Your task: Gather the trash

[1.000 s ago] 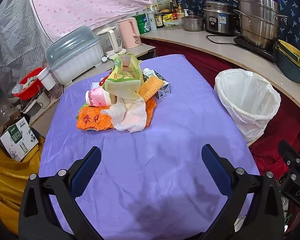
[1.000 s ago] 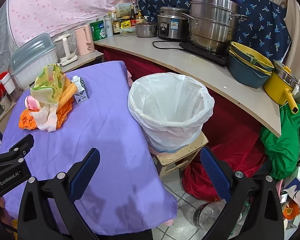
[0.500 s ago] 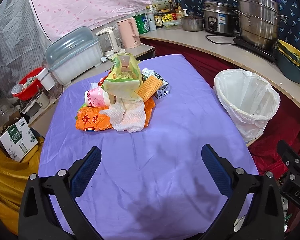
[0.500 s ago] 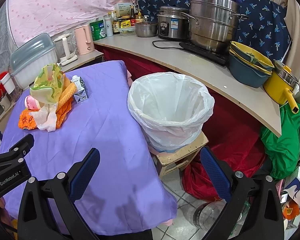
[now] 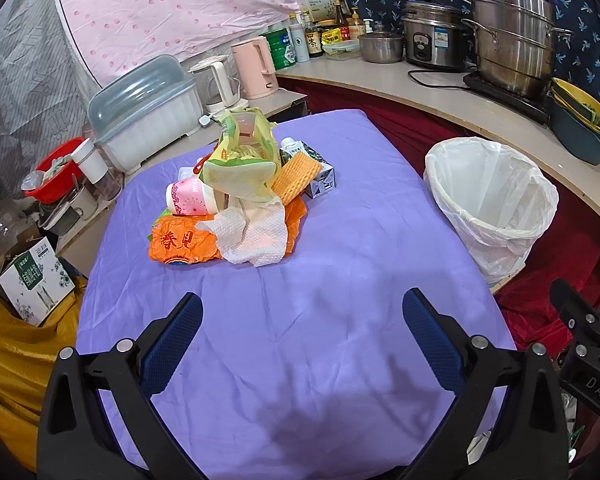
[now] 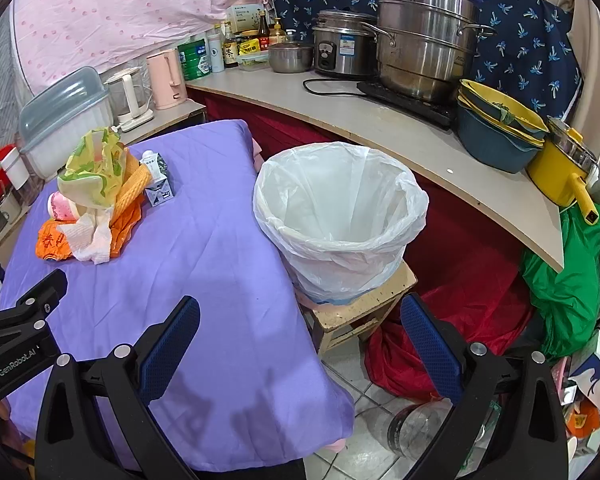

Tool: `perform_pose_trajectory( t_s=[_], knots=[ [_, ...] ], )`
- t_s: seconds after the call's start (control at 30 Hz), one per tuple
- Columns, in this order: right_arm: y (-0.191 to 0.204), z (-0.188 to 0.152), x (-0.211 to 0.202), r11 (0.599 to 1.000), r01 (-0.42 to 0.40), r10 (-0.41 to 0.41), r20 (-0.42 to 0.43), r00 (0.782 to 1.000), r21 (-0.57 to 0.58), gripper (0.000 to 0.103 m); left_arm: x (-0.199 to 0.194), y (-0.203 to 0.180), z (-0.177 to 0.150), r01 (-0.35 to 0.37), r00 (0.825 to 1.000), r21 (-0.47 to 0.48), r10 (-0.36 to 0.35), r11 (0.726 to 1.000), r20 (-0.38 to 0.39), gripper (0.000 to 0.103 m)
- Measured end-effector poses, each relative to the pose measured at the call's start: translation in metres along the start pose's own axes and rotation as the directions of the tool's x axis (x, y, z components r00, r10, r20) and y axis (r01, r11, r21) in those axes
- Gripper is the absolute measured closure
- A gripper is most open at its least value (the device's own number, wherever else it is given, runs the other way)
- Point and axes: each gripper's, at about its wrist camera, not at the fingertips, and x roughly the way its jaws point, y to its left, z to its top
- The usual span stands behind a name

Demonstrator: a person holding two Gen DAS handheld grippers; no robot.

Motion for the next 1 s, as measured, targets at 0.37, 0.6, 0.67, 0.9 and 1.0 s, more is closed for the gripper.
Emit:
perform_pose_trajectory(
  t_s=[0.37, 0.6, 0.67, 0.9, 1.0],
  knots=[
    [0.0015, 0.0021, 0.0015, 1.0, -0.005, 0.005, 0.0, 1.0, -0.002, 0.007, 0.0004, 0.0006, -0.0006, 0.0, 1.0, -0.003, 0.0, 1.0, 0.001, 0.008],
    [0.0021, 0.0028, 0.0019, 1.0, -0.007, 0.007, 0.0, 1.0, -0.002, 0.007, 0.0007, 0.0007, -0.0008, 0.0, 1.0, -0.002, 0.0, 1.0, 0.001, 0.008],
    [0.003, 0.0033, 0.0022, 1.0, -0.006, 0.006, -0.001, 1.0, -0.003, 0.007, 0.0007, 0.0008, -0.0007, 0.0, 1.0, -0.002, 0.0, 1.0, 0.001, 0.008],
    [0.005, 0.004, 0.0021, 1.0, -0.008, 0.008, 0.002, 1.0, -0.002, 0.007, 0.0013, 0.001, -0.0011, 0.0, 1.0, -0.004, 0.0, 1.0, 0.0, 0.008],
    [0.0048, 0.0041, 0.0025, 1.0, -0.009, 0.009, 0.004, 1.0, -0.002, 0.007, 0.0015, 0.0007, -0.0011, 0.001, 1.0, -0.002, -0.001, 1.0, 0.001, 0.008]
  ],
)
